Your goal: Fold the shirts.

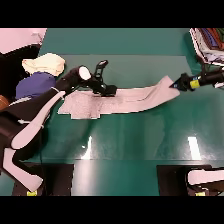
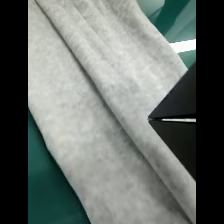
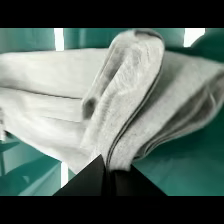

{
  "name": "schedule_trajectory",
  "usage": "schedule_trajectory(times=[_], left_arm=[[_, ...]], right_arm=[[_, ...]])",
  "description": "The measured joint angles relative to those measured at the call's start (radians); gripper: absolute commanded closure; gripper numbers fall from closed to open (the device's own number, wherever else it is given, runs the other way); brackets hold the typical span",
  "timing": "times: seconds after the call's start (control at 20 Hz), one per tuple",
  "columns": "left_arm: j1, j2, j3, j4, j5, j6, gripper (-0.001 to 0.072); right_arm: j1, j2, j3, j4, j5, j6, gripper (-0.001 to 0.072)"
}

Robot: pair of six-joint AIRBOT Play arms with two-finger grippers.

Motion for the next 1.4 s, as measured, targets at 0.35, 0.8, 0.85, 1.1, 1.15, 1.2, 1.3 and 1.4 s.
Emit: schedule_trajectory(times=[0.35,0.8,0.85,1.1,1.15,1.2,1.3,1.4], left_arm=[[-0.047,-0.088,0.074,0.006,0.002,-0.024,0.0686],[-0.029,-0.082,0.082,0.037,0.000,-0.031,0.0686],[-0.007,-0.063,0.083,0.055,-0.003,-0.032,0.0686],[0.194,0.129,0.083,0.194,-0.061,-0.034,0.0685],[0.248,0.182,0.083,0.222,-0.070,-0.034,0.0685],[0.299,0.231,0.083,0.248,-0.080,-0.033,0.0685],[0.401,0.325,0.083,0.292,-0.096,-0.026,0.0685],[0.492,0.403,0.084,0.315,-0.116,-0.015,0.0685]], right_arm=[[0.162,0.119,0.193,0.080,0.025,0.029,0.0699],[0.391,0.136,0.315,0.099,-0.061,0.048,0.0698],[0.415,0.136,0.317,0.101,-0.083,0.048,0.0698],[0.575,0.080,0.327,0.161,-0.194,0.024,0.0698],[0.620,0.049,0.339,0.178,-0.218,0.012,0.0697],[0.665,0.013,0.360,0.192,-0.241,0.000,0.0696],[0.758,-0.081,0.427,0.207,-0.288,-0.016,0.0620],[0.843,-0.189,0.517,0.216,-0.321,-0.029,0.0214]])
